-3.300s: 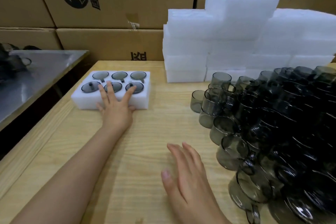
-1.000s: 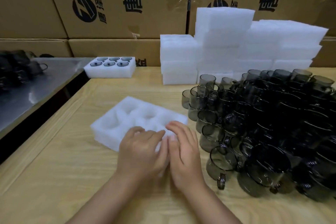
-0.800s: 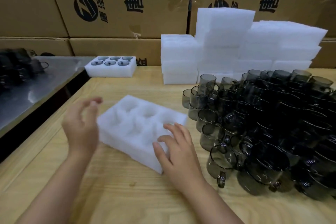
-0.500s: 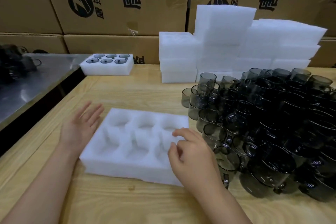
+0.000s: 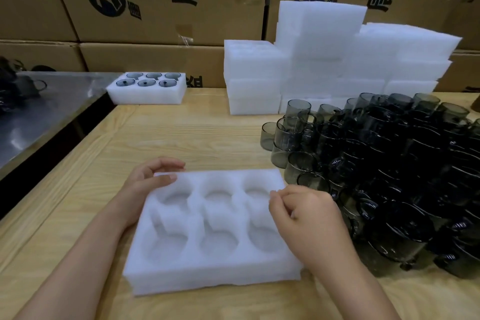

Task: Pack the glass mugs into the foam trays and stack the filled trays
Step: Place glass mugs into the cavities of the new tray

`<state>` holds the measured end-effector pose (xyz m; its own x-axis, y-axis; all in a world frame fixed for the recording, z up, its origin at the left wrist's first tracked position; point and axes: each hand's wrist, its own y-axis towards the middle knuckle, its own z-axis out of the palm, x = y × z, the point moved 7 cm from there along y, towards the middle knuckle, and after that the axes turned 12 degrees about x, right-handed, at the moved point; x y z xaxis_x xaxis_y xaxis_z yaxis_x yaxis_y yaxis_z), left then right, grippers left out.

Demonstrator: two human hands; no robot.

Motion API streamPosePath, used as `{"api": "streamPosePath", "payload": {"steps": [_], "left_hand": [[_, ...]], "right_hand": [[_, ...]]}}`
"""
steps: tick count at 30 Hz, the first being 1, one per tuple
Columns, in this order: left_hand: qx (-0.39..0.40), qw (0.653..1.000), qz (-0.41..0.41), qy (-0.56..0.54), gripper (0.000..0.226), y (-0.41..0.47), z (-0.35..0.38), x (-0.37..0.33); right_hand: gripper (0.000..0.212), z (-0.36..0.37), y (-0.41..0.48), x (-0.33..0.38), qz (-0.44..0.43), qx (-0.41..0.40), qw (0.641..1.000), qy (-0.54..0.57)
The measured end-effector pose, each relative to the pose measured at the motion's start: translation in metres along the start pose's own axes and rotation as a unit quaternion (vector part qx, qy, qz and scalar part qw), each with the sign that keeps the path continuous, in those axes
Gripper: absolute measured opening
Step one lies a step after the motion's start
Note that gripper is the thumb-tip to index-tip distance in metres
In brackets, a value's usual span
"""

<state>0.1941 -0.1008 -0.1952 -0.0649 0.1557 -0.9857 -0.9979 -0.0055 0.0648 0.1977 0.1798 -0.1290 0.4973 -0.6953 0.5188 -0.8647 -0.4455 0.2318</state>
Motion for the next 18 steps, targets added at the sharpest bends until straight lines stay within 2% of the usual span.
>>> {"api": "streamPosePath", "payload": {"steps": [3, 7, 9, 12, 14, 18], "left_hand": [[0.006, 1.000, -0.010, 0.018, 0.024, 0.001, 0.005, 0.001], [0.017, 1.000, -0.006, 0.015, 0.016, 0.001, 0.005, 0.002], [0.017, 1.000, -0.005, 0.013, 0.015, 0.001, 0.004, 0.002], [0.020, 1.000, -0.008, 0.016, 0.016, 0.002, 0.004, 0.003], [0.018, 1.000, -0.010, 0.013, 0.016, 0.002, 0.004, 0.003], [0.022, 1.000, -0.015, 0.000, 0.015, 0.002, 0.006, 0.003]], "right_hand": [[0.052, -0.008, 0.014, 0.008, 0.032, 0.047, 0.997, -0.055], [0.030, -0.039, 0.058, 0.006, 0.049, -0.006, 0.994, -0.092], [0.035, -0.045, 0.081, -0.007, 0.100, -0.004, 0.979, -0.179], [0.043, -0.035, 0.105, -0.026, 0.152, 0.053, 0.946, -0.280], [0.039, -0.023, 0.114, -0.033, 0.150, 0.080, 0.936, -0.307], [0.028, -0.016, 0.122, -0.038, 0.131, 0.060, 0.938, -0.317]]}}
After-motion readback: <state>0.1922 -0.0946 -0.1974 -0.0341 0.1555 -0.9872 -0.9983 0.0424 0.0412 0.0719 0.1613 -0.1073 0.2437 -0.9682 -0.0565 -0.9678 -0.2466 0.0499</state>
